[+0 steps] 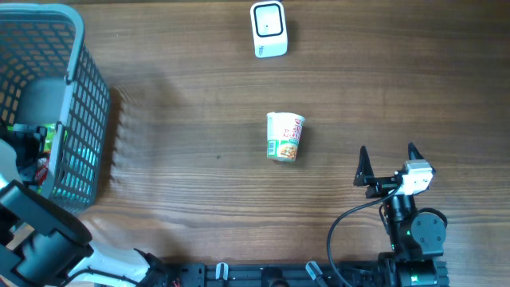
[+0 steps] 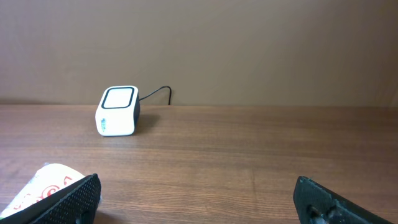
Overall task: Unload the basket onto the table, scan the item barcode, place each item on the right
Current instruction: 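Reach the left gripper into the basket and grasp the green snack bag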
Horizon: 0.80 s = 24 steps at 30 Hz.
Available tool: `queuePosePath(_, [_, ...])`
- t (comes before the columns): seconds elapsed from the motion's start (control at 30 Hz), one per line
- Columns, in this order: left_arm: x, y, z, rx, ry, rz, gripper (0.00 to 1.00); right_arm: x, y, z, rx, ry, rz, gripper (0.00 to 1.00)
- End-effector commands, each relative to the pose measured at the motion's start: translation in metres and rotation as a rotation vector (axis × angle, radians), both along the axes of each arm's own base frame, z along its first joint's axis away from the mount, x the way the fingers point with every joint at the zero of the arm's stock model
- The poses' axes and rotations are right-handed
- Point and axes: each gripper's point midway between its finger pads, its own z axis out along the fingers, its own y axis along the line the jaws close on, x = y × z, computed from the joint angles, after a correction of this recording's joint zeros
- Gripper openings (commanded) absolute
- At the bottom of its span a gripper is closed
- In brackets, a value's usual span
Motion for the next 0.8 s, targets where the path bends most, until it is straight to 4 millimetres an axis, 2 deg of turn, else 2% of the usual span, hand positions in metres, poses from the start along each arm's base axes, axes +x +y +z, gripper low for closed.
queuePosePath(0.0, [-0.004, 0.000, -0.013, -0.001, -0.002, 0.031, 1.00, 0.000, 0.003, 0.002, -0.017, -0.009, 0.015, 1.00])
queuePosePath(0.13, [-0.007, -0.003, -0.027, 0.001, -0.006, 0.035, 1.00, 0.000, 0.003, 0.002, -0.017, -0.009, 0.015, 1.00])
queuePosePath(0.27, [-0.006, -0.003, -0.028, 0.000, -0.020, 0.054, 1.00, 0.000, 0.003, 0.002, -0.017, -0.009, 0.015, 1.00])
queuePosePath(0.4, [-0.003, -0.003, -0.010, 0.024, -0.056, 0.051, 1.00, 0.000, 0.003, 0.002, -0.017, -0.009, 0.015, 1.00])
queuePosePath(0.53, [-0.001, -0.001, 0.029, 0.095, -0.128, 0.050, 1.00, 0.000, 0.003, 0.002, -0.017, -0.009, 0.015, 1.00])
queuePosePath(0.67, [-0.007, -0.006, 0.020, 0.065, -0.094, 0.057, 1.00, 0.000, 0.003, 0.002, -0.017, -0.010, 0.015, 1.00])
queuePosePath(0.77, [-0.008, -0.007, 0.003, 0.033, -0.062, 0.059, 1.00, 0.000, 0.003, 0.002, -0.017, -0.009, 0.015, 1.00])
